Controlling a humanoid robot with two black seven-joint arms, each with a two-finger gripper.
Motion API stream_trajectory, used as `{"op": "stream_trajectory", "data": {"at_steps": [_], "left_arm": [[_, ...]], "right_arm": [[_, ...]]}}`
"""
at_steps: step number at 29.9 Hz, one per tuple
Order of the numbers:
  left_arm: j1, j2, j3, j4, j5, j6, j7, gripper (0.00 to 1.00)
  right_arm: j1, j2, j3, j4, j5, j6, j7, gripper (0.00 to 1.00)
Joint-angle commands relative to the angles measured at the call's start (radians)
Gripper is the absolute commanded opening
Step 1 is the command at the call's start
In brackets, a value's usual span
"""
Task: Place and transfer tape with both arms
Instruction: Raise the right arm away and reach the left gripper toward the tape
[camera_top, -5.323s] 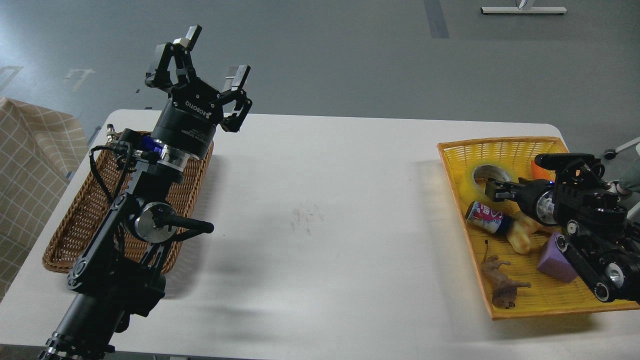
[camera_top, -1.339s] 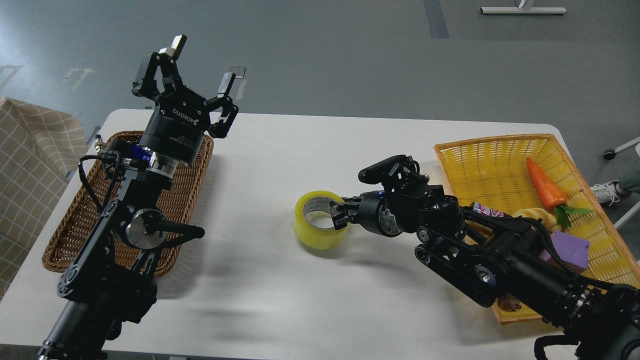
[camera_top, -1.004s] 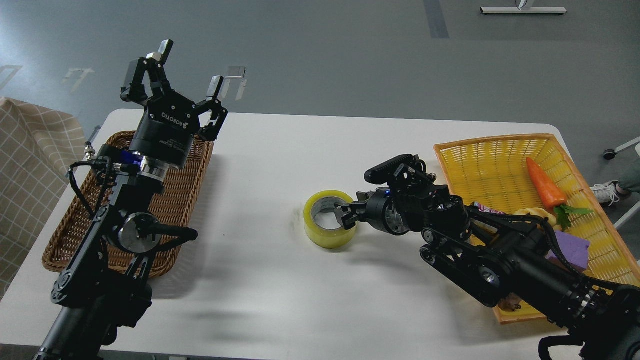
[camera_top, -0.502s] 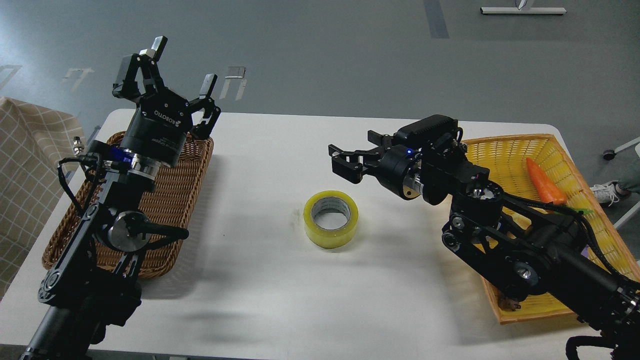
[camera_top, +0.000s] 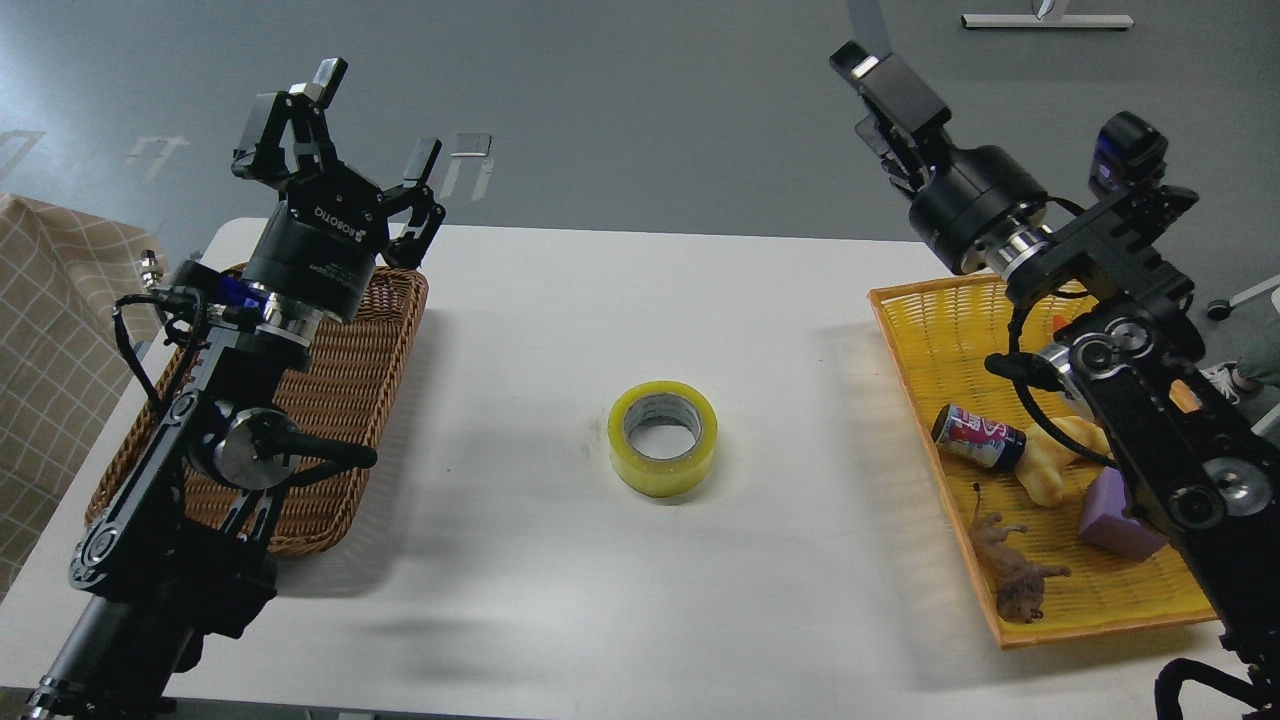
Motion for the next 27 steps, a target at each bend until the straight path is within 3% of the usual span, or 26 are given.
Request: {"op": "stream_trajectory", "data": {"at_steps": [1, 5, 9, 13, 15, 21, 27], "left_arm": [[-0.036, -0.003, 0.039, 0.000, 0.000, -0.005, 0.000, 0.98], [-0.080, -0.011, 0.055, 0.011, 0.001, 0.016, -0.004, 0.98], [-0.122, -0.001, 0.076, 0.011, 0.072, 0.105, -0.018, 0.98], [-0.134, 0.008, 0.226, 0.004, 0.387, 0.145, -0.035, 0.98], [-0.154, 0.026, 0.295, -0.003, 0.640, 0.221, -0.038, 0.98], [-0.200, 0.137, 0.464, -0.019, 0.936, 0.216, -0.038, 0.98], [-0.225, 0.144, 0.579, 0.007, 1.315, 0.223, -0.038, 0.98]], "right_arm": [[-0.040, -0.002, 0.078, 0.037, 0.239, 0.068, 0.073, 0.99], [-0.080, 0.004, 0.124, 0.065, 0.390, 0.096, 0.075, 0.99], [-0.091, 0.006, 0.165, 0.079, 0.520, 0.143, 0.073, 0.99], [-0.091, 0.006, 0.169, 0.082, 0.540, 0.163, 0.072, 0.99], [-0.093, 0.004, 0.184, 0.110, 0.540, 0.162, 0.070, 0.99], [-0.099, -0.002, 0.199, 0.125, 0.540, 0.162, 0.063, 0.99], [-0.103, -0.002, 0.228, 0.128, 0.542, 0.162, 0.063, 0.99]]}}
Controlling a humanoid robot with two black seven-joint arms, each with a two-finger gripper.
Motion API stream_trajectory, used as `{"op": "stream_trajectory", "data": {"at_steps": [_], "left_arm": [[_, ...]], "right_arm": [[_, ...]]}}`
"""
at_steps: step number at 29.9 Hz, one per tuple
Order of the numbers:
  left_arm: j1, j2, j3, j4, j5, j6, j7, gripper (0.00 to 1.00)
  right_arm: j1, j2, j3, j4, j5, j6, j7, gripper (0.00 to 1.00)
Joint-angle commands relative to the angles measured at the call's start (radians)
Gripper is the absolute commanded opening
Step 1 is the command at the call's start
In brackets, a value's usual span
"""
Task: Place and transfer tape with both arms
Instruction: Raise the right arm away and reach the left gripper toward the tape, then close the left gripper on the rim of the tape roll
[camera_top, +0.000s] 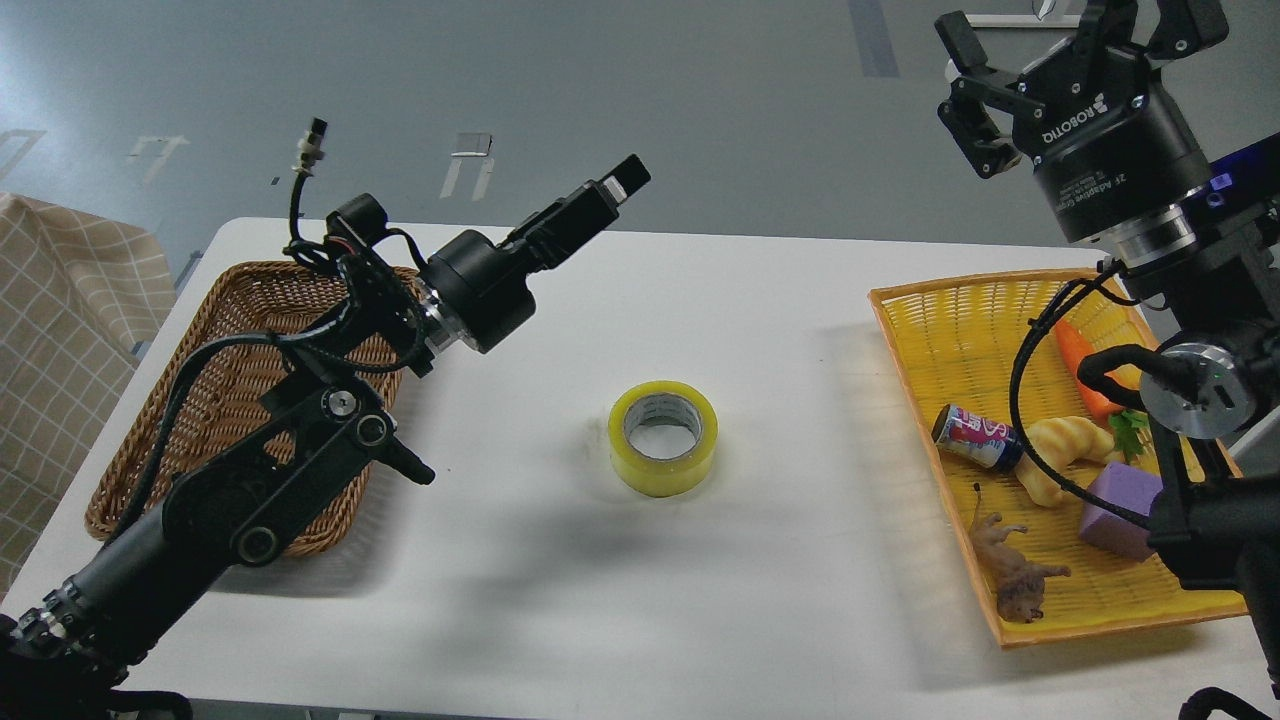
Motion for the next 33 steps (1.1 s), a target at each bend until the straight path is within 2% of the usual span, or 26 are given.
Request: {"op": "stream_trajectory", "data": {"at_steps": [1, 3, 6, 11, 13, 23, 33], "left_arm": [[-0.014, 0.002, 0.069, 0.028, 0.236, 0.001, 0.000, 0.98], [-0.022, 0.000, 0.089, 0.040, 0.295, 0.001, 0.002, 0.98], [-0.079, -0.015, 0.144, 0.122, 0.341, 0.000, 0.006, 0.98], [-0.227, -0.047, 0.372, 0.256, 0.341, 0.024, 0.009, 0.98], [-0.243, -0.051, 0.414, 0.295, 0.341, 0.041, 0.009, 0.98], [-0.238, -0.129, 0.459, 0.381, 0.341, 0.043, 0.008, 0.98], [-0.248, -0.115, 0.457, 0.416, 0.341, 0.079, 0.000, 0.98]], "right_arm": [[-0.001, 0.001, 0.017, 0.000, 0.000, -0.002, 0.000, 0.99], [-0.001, 0.001, 0.023, 0.000, 0.000, -0.003, 0.000, 0.99], [-0.001, 0.003, 0.040, 0.003, 0.002, -0.008, 0.000, 0.99], [-0.001, 0.003, 0.077, 0.011, 0.003, -0.008, -0.002, 0.99], [-0.001, 0.003, 0.081, 0.011, 0.003, -0.006, -0.002, 0.99], [-0.005, 0.004, 0.100, 0.014, 0.003, -0.008, -0.001, 0.99], [-0.031, 0.011, 0.109, 0.014, 0.005, -0.008, 0.000, 0.99]]}}
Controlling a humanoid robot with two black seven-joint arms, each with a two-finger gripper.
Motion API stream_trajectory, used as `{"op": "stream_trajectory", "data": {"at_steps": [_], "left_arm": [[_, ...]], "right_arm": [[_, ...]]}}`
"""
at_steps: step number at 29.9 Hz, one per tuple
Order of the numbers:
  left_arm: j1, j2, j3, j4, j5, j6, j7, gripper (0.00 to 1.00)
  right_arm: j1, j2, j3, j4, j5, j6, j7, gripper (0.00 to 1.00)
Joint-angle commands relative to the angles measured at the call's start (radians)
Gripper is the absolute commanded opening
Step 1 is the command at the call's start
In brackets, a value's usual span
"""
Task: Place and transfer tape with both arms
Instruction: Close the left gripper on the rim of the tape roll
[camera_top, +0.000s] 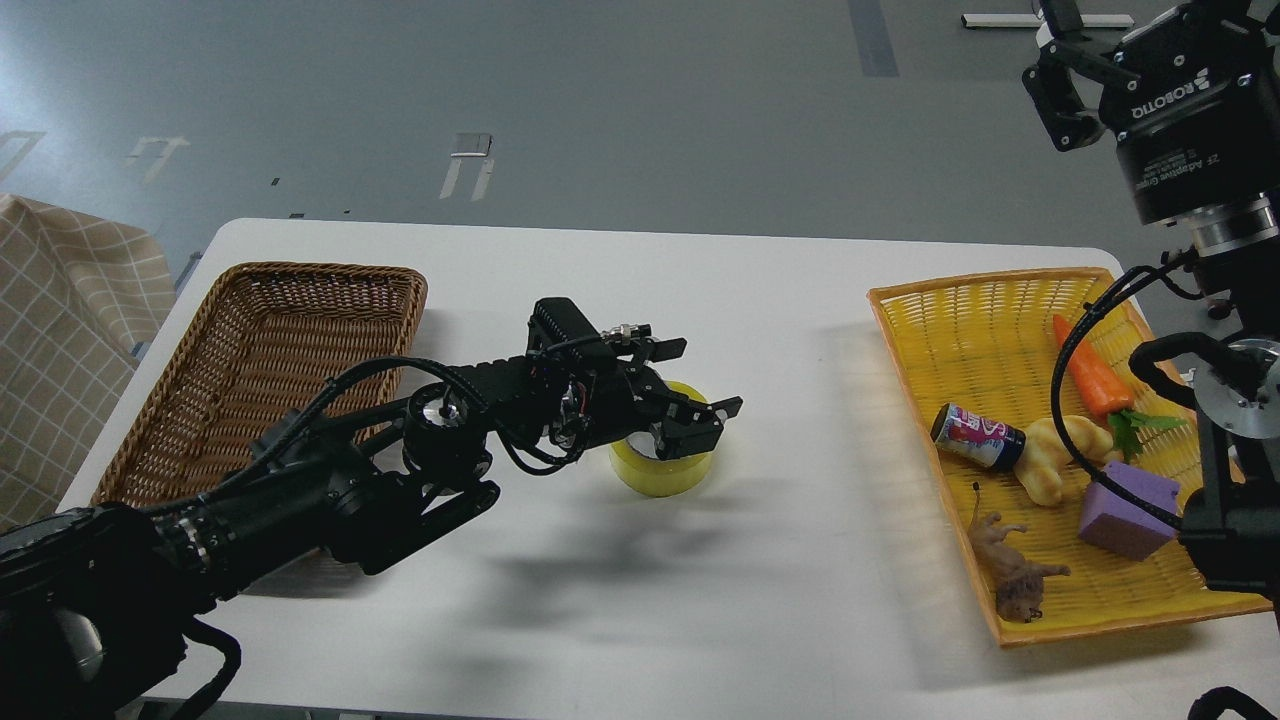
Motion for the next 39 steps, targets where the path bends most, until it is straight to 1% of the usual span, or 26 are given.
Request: {"op": "stream_trajectory", "data": {"at_steps": [1, 5, 10, 12, 19, 31, 33, 35, 37, 39], "left_arm": [[-0.006, 0.009, 0.000, 0.010, 0.000, 0.004, -0.003, 0.98], [-0.007, 0.012, 0.001, 0.013, 0.000, 0.007, -0.003, 0.98], [-0.006, 0.013, 0.003, 0.053, 0.000, 0.013, -0.003, 0.98], [0.000, 0.025, 0.004, 0.096, 0.000, 0.059, -0.005, 0.98], [0.003, 0.062, 0.070, 0.099, 0.000, 0.076, -0.012, 0.98], [0.006, 0.064, 0.073, 0.099, -0.019, 0.085, -0.020, 0.98], [0.008, 0.064, 0.075, 0.099, -0.019, 0.085, -0.028, 0.98], [0.017, 0.061, 0.075, 0.099, -0.020, 0.087, -0.069, 0.98], [0.025, 0.064, 0.076, 0.102, -0.020, 0.085, -0.083, 0.98], [0.025, 0.062, 0.076, 0.113, -0.020, 0.087, -0.085, 0.98]], "right_arm": [[-0.008, 0.003, 0.000, -0.001, 0.000, 0.000, 0.000, 0.99], [-0.008, 0.003, 0.000, -0.011, 0.000, 0.000, 0.000, 0.99], [-0.010, 0.003, 0.000, -0.008, 0.000, -0.002, -0.001, 0.99], [-0.011, 0.005, 0.000, -0.008, 0.000, -0.002, -0.001, 0.99], [-0.019, 0.005, 0.006, -0.007, 0.000, -0.003, 0.000, 0.99], [-0.025, 0.003, 0.009, -0.005, 0.000, -0.005, 0.000, 0.99], [-0.031, 0.003, 0.009, -0.005, 0.000, -0.006, 0.000, 0.99], [-0.039, 0.003, 0.011, -0.004, 0.000, -0.005, 0.000, 0.99], [-0.041, 0.003, 0.020, -0.004, 0.000, -0.005, -0.001, 0.99], [-0.041, 0.003, 0.020, -0.005, 0.000, -0.005, 0.000, 0.99]]}}
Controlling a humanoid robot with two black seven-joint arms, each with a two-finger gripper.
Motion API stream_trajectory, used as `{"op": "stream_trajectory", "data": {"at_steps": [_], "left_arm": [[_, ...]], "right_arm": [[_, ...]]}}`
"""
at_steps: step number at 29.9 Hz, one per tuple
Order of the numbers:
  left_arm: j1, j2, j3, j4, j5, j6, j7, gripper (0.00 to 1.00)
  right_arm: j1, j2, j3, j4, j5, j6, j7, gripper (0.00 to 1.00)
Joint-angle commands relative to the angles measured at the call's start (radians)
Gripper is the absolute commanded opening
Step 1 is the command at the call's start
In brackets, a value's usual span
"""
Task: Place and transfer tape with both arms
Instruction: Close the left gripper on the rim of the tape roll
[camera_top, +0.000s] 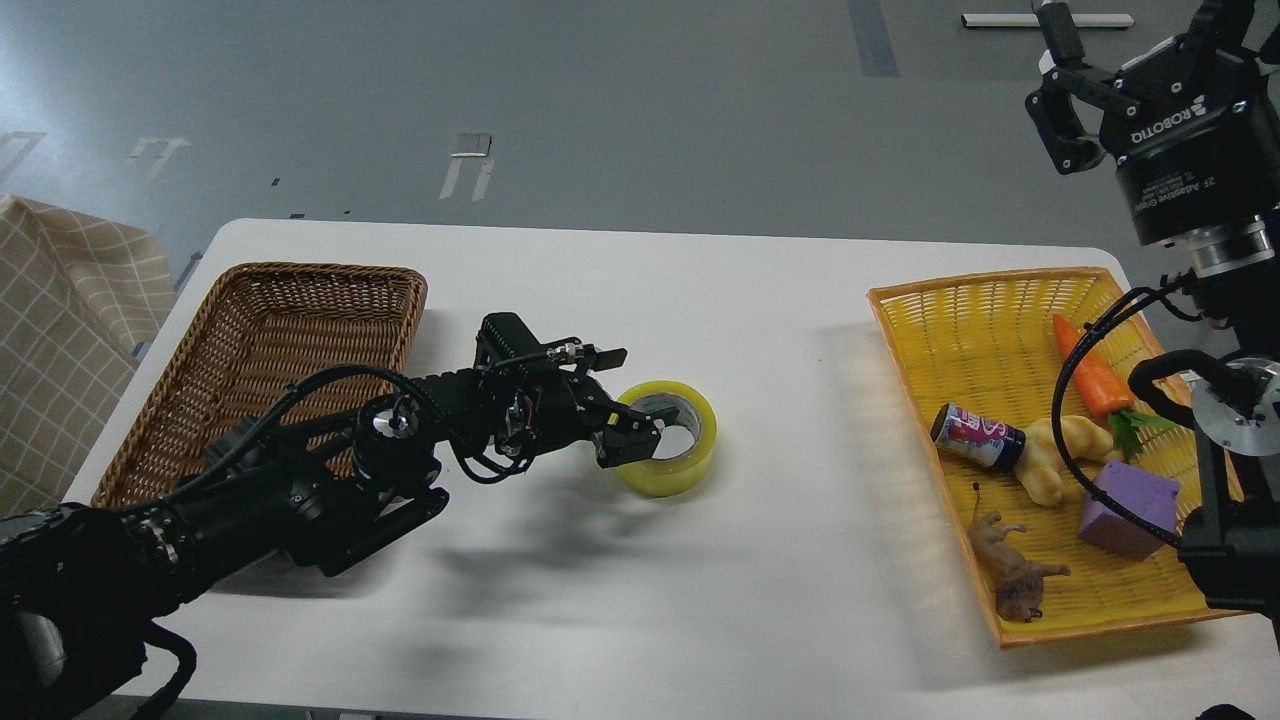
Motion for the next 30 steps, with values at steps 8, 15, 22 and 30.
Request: {"op": "stream_trajectory", "data": {"at_steps": [8, 15, 22, 30], "left_arm": [[0.002, -0.008, 0.001, 0.046, -0.003, 0.017, -0.013, 0.96], [-0.005, -0.020, 0.001, 0.115, -0.003, 0.034, -0.044, 0.95], [-0.002, -0.023, 0.001, 0.120, -0.005, 0.037, -0.052, 0.82], [-0.007, -0.017, 0.034, 0.123, -0.019, 0.037, -0.129, 0.77]], "right_arm": [[-0.001, 0.000, 0.004, -0.007, 0.000, 0.001, 0.000, 0.99], [-0.004, -0.002, 0.006, -0.012, 0.000, 0.001, 0.000, 0.99], [-0.009, 0.000, 0.006, -0.011, 0.000, -0.001, 0.000, 0.99], [-0.023, -0.002, 0.006, -0.012, 0.000, -0.010, 0.000, 0.99]]}}
